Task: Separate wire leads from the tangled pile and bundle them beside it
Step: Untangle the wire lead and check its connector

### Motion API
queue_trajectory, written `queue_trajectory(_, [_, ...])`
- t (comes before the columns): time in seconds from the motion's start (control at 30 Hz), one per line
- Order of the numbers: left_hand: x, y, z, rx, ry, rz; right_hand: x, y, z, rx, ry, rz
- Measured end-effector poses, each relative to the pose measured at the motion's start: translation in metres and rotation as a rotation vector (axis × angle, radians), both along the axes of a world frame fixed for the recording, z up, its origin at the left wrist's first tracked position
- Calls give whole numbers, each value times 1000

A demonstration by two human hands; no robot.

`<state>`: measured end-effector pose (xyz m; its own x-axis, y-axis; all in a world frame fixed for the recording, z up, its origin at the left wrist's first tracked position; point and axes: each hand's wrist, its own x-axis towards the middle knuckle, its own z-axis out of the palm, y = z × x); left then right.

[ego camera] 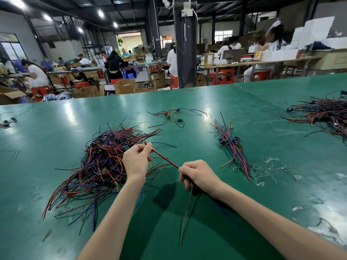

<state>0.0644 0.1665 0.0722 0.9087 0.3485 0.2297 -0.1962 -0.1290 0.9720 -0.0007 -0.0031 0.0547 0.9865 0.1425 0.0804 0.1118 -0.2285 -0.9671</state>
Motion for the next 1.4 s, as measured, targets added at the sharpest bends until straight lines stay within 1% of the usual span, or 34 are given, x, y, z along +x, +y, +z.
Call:
queue_trajectory(0.47, [0, 2, -2, -91, 18, -10, -3, 1, 4, -14, 19, 11])
queue_trajectory(0.6, [1, 1, -2, -176, 18, -14, -4, 2, 4, -16, 18, 21])
queue_trajectory(0.77, [-2, 0, 0, -233, 7, -44, -4, 2, 5, -16, 18, 24])
queue_trajectory(0.87, [-2, 1, 0, -271, 19, -69, -4, 1, 5, -18, 19, 30])
queue_trajectory(1.17, [-5, 0, 2, -275, 53, -82, -6, 1, 7, -32, 38, 39])
queue_trajectory(1.4, [-5, 1, 5, -388, 114, -149, -6, 1, 8, -21, 55, 43])
